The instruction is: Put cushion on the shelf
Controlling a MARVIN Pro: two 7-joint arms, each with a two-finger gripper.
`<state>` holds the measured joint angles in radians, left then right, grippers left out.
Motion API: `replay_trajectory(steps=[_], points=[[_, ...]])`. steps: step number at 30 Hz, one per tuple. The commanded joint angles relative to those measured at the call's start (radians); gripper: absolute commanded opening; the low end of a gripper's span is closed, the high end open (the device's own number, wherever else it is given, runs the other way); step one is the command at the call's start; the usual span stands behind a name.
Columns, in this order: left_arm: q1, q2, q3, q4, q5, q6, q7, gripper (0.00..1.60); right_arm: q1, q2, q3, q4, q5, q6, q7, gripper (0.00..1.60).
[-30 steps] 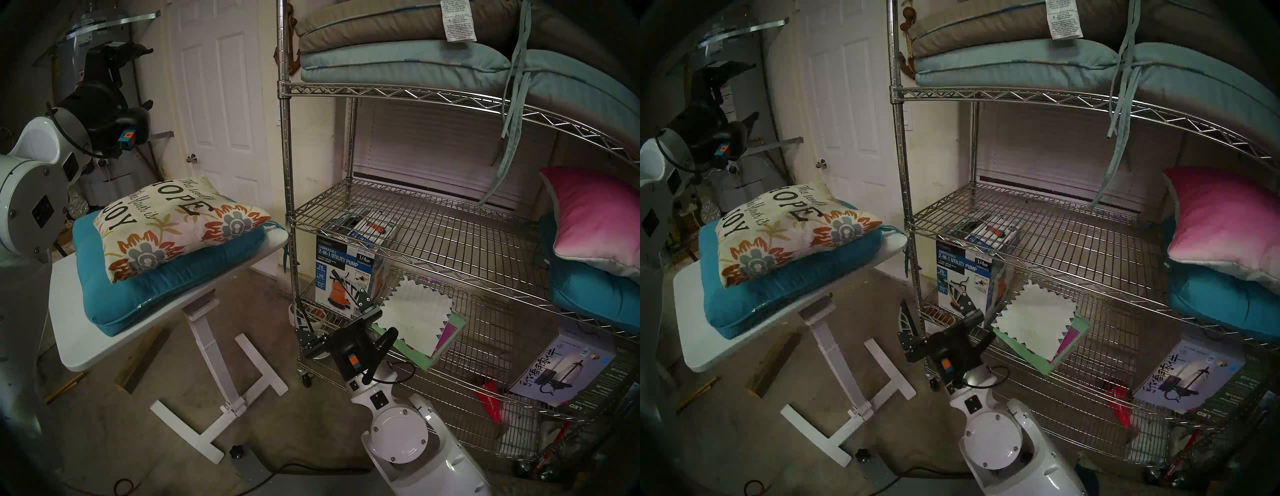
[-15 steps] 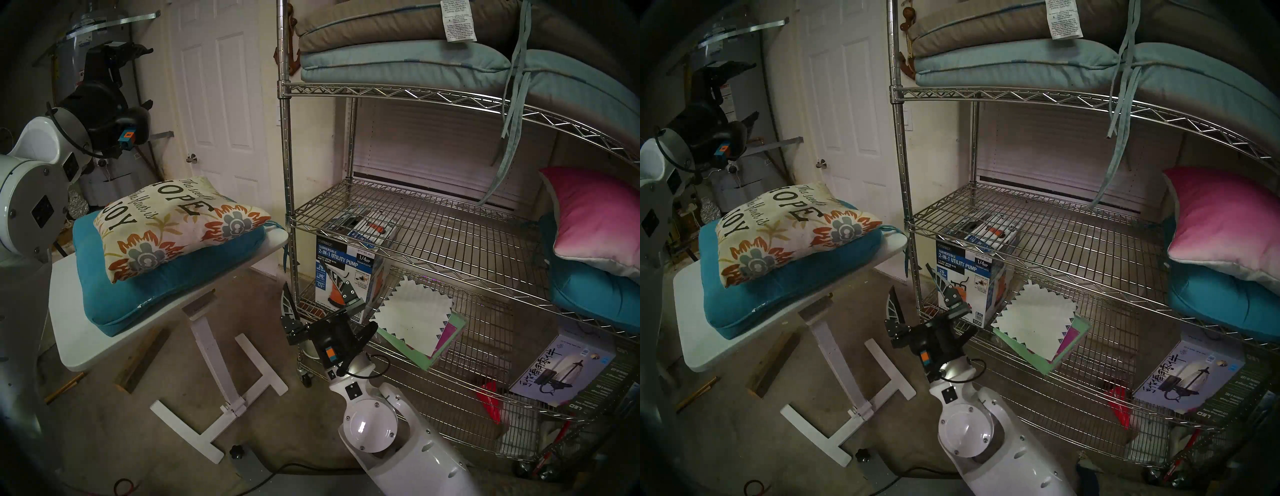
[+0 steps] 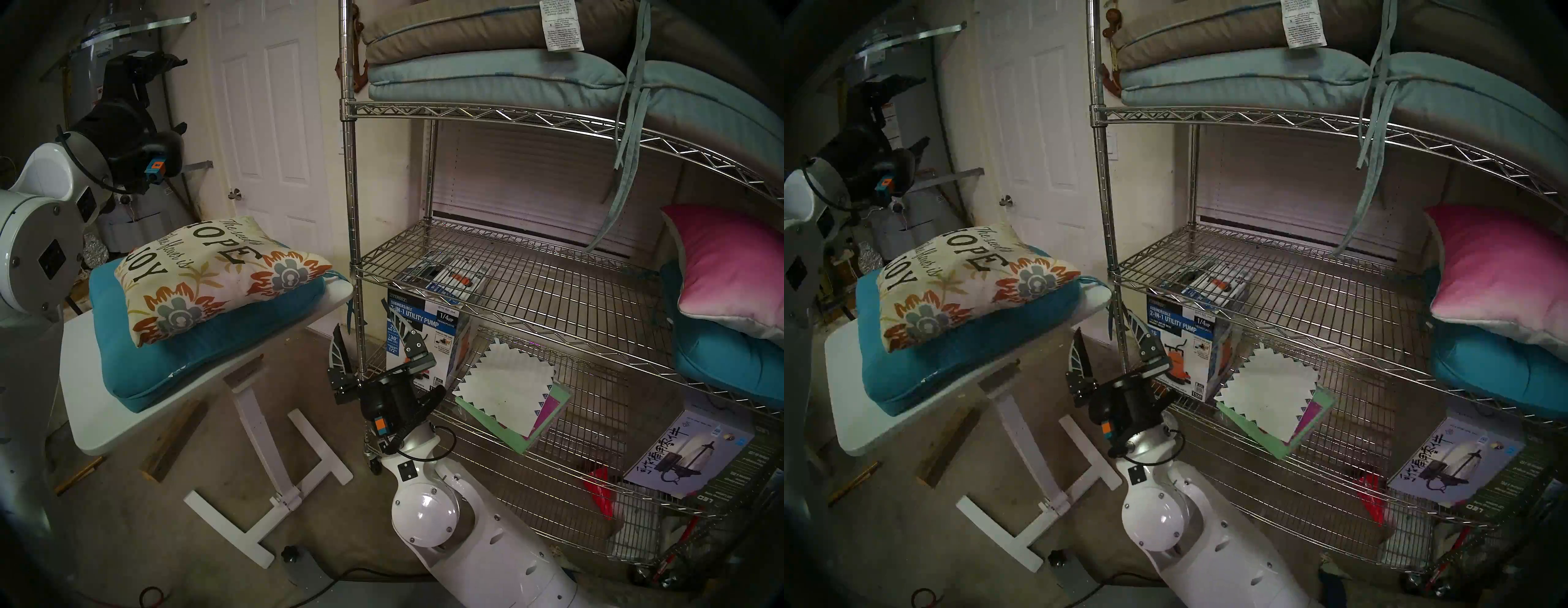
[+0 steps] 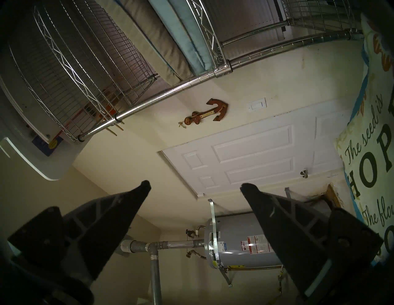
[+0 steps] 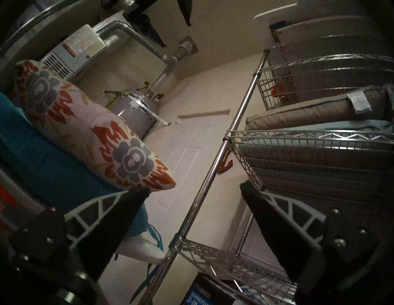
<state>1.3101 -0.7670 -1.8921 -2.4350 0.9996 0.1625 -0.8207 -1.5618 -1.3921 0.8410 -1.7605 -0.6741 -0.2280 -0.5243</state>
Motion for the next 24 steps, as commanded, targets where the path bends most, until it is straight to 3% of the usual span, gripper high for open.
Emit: replay_trajectory(steps=[1,14,24], points=[[-0.003,-0.003,-0.008,-0.008,-0.002,0.000,0.004,1.60,0.066,-0.015,-0.032,-0.025,-0.078,0.013,0.022,1.60],[-0.001,-0.004,-0.009,-0.008,-0.002,0.000,0.004,1.60,0.132,0.047,-0.057,-0.017,-0.186,-0.024,0.097,1.60],[-0.002,-0.005,-0.008,-0.008,-0.002,0.000,0.004,1.60,0.170,0.031,-0.056,-0.054,-0.175,-0.027,0.185,1.60]])
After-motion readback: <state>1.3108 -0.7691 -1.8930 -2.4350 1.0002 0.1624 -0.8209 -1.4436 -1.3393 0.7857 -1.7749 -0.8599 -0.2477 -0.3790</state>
